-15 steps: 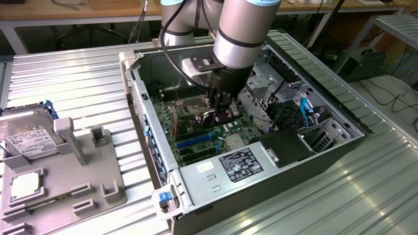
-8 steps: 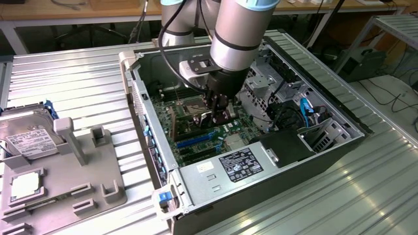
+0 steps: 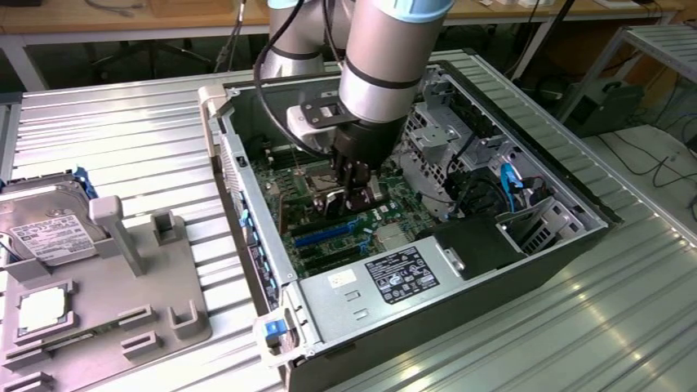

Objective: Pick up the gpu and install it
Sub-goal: 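Insert the gpu into the slot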

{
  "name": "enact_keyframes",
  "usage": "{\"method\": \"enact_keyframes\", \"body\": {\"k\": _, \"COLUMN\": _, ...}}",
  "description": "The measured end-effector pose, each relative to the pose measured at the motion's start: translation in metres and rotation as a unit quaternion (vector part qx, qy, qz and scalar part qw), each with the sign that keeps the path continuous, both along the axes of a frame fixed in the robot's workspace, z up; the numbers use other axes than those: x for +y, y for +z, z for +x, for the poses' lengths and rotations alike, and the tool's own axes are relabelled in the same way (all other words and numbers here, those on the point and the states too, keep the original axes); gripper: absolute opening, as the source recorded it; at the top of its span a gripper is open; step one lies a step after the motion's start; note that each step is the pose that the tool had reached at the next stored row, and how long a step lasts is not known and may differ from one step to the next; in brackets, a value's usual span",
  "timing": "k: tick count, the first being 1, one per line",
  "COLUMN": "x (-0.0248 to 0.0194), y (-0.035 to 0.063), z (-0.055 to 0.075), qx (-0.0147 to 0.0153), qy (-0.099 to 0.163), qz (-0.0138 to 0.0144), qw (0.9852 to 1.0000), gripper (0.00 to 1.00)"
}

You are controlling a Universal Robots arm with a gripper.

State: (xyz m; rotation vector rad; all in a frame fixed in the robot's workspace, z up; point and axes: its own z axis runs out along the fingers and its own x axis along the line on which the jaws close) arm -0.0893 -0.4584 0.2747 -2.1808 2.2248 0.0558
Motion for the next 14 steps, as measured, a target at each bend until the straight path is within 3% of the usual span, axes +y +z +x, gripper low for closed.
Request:
{"method": "enact_keyframes", "body": {"k": 5, "x": -0.0035, "y": -0.0040, "z": -0.0006, "qx": 0.0000, "qy": 0.000, "qz": 0.0000, "qw": 1.0000, "gripper": 0.28}}
{"method": "enact_keyframes", "body": {"k": 9, "x": -0.0038, "y": -0.0058, "z": -0.0038, "qx": 0.0007, "qy": 0.000, "qz": -0.0001, "qw": 1.0000, "gripper": 0.28}}
{"method": "enact_keyframes", "body": {"k": 13, "x": -0.0043, "y": -0.0067, "z": -0.0037, "qx": 0.0100, "qy": 0.000, "qz": -0.0001, "qw": 0.9999, "gripper": 0.28}}
{"method": "enact_keyframes", "body": {"k": 14, "x": -0.0046, "y": -0.0067, "z": -0.0037, "qx": 0.0110, "qy": 0.000, "qz": -0.0002, "qw": 0.9999, "gripper": 0.28}}
